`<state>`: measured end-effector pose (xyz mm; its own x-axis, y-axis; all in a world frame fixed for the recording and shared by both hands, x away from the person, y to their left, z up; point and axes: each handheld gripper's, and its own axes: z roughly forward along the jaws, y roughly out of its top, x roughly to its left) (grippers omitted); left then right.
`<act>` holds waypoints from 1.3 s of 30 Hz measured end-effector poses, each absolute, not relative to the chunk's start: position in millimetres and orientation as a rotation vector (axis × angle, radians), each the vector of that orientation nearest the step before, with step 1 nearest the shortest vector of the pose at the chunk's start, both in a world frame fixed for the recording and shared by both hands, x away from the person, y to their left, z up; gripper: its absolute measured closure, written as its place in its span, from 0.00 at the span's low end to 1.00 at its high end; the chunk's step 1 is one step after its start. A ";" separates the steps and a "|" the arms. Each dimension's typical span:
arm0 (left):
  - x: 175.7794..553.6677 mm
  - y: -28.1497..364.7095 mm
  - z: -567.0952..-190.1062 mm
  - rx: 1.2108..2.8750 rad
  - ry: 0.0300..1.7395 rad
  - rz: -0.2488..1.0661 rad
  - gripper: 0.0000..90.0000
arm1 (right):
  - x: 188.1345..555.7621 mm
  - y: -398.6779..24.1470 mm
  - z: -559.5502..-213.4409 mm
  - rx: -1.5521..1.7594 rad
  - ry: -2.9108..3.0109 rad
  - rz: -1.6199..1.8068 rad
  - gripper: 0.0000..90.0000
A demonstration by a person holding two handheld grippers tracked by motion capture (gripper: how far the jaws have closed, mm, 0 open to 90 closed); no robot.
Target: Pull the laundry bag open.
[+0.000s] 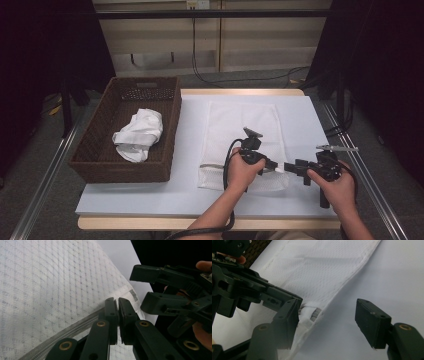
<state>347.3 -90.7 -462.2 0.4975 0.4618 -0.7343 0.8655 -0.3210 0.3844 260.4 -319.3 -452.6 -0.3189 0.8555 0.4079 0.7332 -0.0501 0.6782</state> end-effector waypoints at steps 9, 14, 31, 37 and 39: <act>347.5 -86.2 -466.0 1.928 1.110 -0.670 0.96 | 267.6 -310.2 -453.2 1.796 2.118 1.307 0.56; 346.8 -84.0 -467.7 1.923 1.105 -0.661 0.96 | 271.2 -305.3 -452.8 1.832 2.155 1.335 0.63; 345.4 -82.2 -470.5 1.920 1.107 -0.656 0.96 | 275.7 -304.0 -454.8 1.917 2.213 1.356 0.93; 342.1 -83.1 -468.0 1.933 1.115 -0.614 0.96 | 276.3 -303.7 -454.8 1.914 2.234 1.361 0.94; 341.4 -82.7 -467.3 1.939 1.101 -0.612 0.96 | 276.6 -303.2 -454.5 1.915 2.248 1.367 0.95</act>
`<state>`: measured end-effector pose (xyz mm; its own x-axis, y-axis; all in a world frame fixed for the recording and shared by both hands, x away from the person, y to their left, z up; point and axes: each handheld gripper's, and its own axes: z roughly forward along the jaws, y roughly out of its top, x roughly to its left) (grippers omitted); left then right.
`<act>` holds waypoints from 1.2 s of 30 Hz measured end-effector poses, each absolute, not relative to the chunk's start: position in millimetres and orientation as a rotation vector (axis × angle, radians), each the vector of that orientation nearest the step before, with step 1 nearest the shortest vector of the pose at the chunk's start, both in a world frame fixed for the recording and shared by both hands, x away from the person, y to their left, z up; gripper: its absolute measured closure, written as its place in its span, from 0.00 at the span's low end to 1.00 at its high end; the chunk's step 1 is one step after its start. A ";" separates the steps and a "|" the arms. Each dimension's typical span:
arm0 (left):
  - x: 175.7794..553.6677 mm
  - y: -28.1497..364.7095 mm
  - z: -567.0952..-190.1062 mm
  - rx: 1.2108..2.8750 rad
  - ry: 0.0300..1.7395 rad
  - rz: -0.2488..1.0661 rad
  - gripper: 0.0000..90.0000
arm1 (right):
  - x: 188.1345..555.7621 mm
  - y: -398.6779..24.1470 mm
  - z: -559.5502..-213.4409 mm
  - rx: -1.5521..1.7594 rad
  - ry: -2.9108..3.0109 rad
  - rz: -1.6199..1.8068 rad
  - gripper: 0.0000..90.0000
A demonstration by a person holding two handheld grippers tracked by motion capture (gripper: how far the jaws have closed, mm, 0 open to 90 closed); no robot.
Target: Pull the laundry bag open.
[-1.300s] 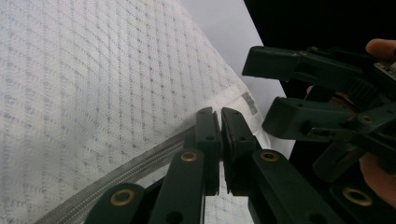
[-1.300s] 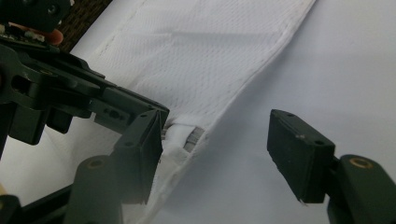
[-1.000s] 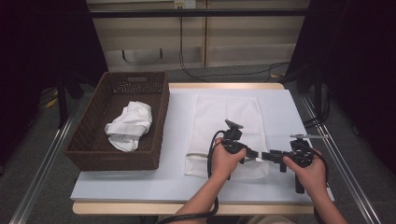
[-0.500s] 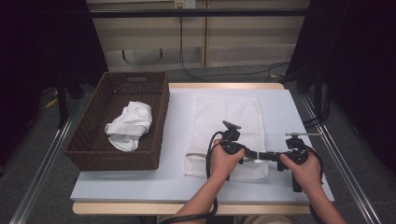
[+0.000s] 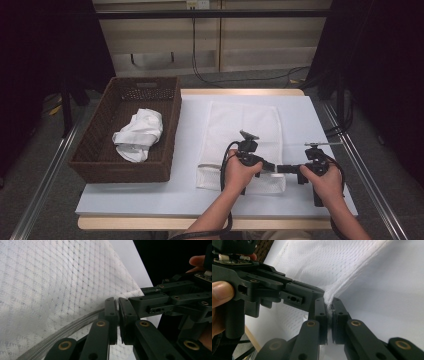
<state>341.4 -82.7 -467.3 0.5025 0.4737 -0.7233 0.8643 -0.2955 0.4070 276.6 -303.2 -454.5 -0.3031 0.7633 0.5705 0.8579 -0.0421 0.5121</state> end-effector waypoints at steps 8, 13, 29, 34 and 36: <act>339.0 -81.2 -464.2 1.948 1.107 -0.591 0.96 | 276.3 -301.8 -453.9 -1.769 -2.124 -1.242 0.96; 338.1 -80.3 -460.9 1.959 1.119 -0.583 0.96 | 276.1 -301.4 -453.0 -1.771 -2.133 -1.241 0.97; 335.0 -80.3 -452.6 1.999 1.099 -0.549 0.96 | 273.1 -303.8 -452.1 -1.781 -2.068 -1.246 0.98; 334.6 -79.1 -451.7 2.016 1.079 -0.536 0.96 | 272.1 -305.4 -452.6 -1.784 -2.034 -1.257 0.98; 333.5 -80.1 -450.8 2.018 1.082 -0.529 0.96 | 271.0 -306.2 -452.3 -1.789 -2.027 -1.262 0.98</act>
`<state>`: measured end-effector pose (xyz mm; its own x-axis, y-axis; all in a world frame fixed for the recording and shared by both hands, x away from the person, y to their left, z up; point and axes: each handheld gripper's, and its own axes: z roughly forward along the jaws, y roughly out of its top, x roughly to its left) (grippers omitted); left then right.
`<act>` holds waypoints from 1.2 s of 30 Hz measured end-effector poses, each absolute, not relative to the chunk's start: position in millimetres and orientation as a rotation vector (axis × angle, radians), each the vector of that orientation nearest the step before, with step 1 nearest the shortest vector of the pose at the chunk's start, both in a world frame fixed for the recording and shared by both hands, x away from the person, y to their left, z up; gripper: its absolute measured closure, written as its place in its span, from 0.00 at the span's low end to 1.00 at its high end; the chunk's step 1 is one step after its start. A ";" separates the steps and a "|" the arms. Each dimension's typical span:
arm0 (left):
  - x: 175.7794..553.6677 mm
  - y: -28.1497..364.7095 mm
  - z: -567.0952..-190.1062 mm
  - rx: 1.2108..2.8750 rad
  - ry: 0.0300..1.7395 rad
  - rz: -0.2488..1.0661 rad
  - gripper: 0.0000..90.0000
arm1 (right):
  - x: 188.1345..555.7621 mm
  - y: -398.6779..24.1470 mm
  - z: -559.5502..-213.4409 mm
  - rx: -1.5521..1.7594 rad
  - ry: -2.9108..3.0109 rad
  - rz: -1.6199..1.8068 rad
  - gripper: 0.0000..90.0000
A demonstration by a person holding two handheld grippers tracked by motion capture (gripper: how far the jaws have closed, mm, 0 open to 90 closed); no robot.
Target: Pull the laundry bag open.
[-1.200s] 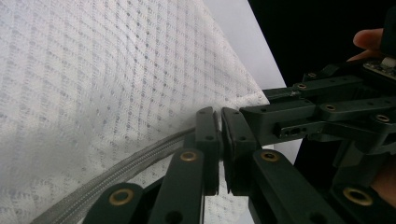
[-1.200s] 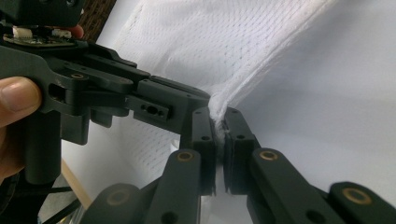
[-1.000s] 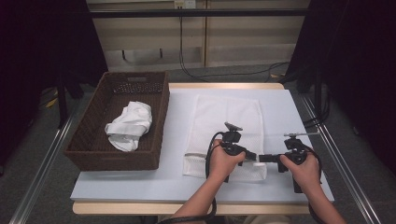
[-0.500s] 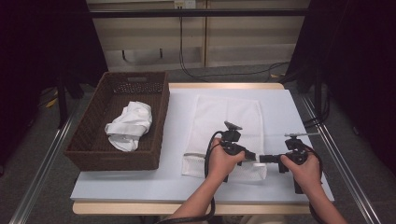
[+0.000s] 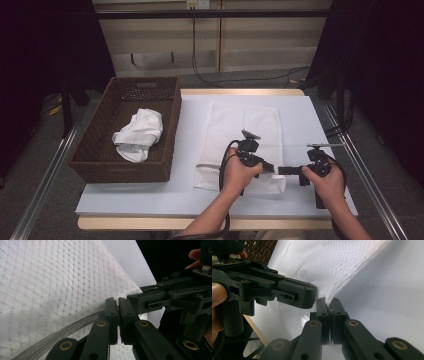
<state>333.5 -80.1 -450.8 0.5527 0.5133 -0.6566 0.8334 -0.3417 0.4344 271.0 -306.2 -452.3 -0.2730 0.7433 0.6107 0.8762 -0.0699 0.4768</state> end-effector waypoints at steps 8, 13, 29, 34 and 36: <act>331.9 -77.5 -449.9 2.015 1.077 -0.530 0.96 | 269.0 -305.2 -452.5 -1.796 -1.994 -1.269 0.98; 330.2 -76.7 -449.0 2.013 1.088 -0.517 0.96 | 269.8 -304.8 -453.0 -1.799 -1.971 -1.266 0.98; 334.8 -60.1 -450.5 1.972 1.125 -0.591 0.96 | 268.6 -308.3 -447.8 -1.803 -2.006 -1.281 0.98; 335.6 -57.8 -448.5 1.983 1.114 -0.601 0.96 | 268.6 -308.6 -449.3 -1.783 -1.985 -1.291 0.98; 335.6 -57.6 -448.6 1.988 1.117 -0.590 0.96 | 268.3 -308.5 -449.4 -1.778 -1.988 -1.292 0.98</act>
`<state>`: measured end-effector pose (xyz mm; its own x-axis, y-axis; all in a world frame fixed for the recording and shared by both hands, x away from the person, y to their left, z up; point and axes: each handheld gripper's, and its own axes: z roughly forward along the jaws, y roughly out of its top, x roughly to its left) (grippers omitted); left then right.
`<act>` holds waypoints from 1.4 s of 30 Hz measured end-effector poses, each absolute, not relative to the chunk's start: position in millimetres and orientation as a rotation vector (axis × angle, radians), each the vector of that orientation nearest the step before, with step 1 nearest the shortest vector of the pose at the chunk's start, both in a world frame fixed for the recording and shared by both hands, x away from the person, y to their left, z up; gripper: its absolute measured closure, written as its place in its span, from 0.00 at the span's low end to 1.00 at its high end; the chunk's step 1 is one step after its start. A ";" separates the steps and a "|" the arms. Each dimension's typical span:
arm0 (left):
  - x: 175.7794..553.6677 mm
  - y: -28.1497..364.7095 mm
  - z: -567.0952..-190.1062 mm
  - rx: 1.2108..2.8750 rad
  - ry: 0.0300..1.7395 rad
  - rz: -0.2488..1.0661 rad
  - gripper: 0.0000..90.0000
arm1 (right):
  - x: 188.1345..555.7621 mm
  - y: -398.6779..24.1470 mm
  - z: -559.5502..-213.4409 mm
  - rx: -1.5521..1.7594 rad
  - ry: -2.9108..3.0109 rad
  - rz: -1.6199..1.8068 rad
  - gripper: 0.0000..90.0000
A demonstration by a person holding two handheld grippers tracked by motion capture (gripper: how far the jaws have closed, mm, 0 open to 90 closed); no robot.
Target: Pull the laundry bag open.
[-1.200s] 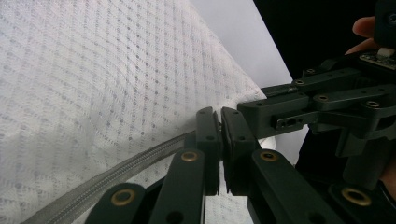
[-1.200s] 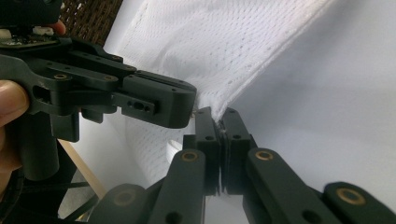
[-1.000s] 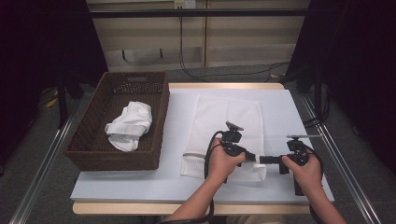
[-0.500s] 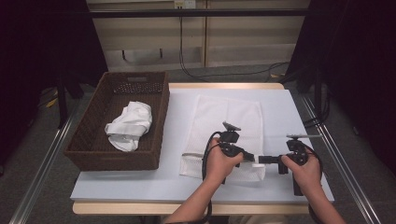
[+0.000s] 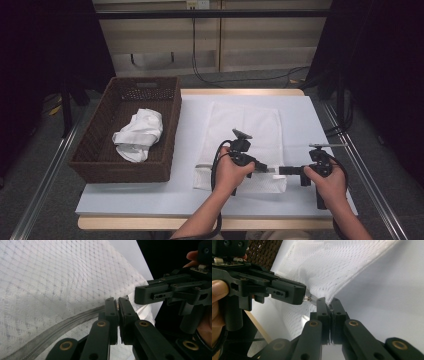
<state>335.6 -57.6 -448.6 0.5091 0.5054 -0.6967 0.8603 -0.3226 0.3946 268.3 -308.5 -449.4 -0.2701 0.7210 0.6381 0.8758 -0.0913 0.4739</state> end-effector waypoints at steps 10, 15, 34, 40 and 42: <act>340.0 -46.0 -448.3 1.988 1.137 -0.601 0.96 | 265.8 -314.7 -448.6 -1.819 -1.964 -1.292 0.98; 340.9 -43.0 -448.1 2.005 1.127 -0.597 0.96 | 263.5 -310.3 -446.9 -1.778 -2.000 -1.309 0.98; 346.2 -33.3 -447.0 2.085 1.105 -0.565 0.96 | 257.4 -312.8 -452.2 -1.802 -1.986 -1.306 0.98; 349.3 -25.2 -448.3 2.085 1.103 -0.586 0.96 | 255.7 -311.1 -451.3 -1.799 -2.008 -1.309 0.98; 349.7 -22.6 -449.0 2.072 1.115 -0.596 0.96 | 255.0 -312.5 -451.9 -1.784 -1.974 -1.327 0.98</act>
<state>349.7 -22.6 -449.0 0.5237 0.5279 -0.6687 0.8493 -0.3852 0.3610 255.0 -312.5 -451.9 -0.2707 0.7162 0.6433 0.8661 -0.1105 0.4874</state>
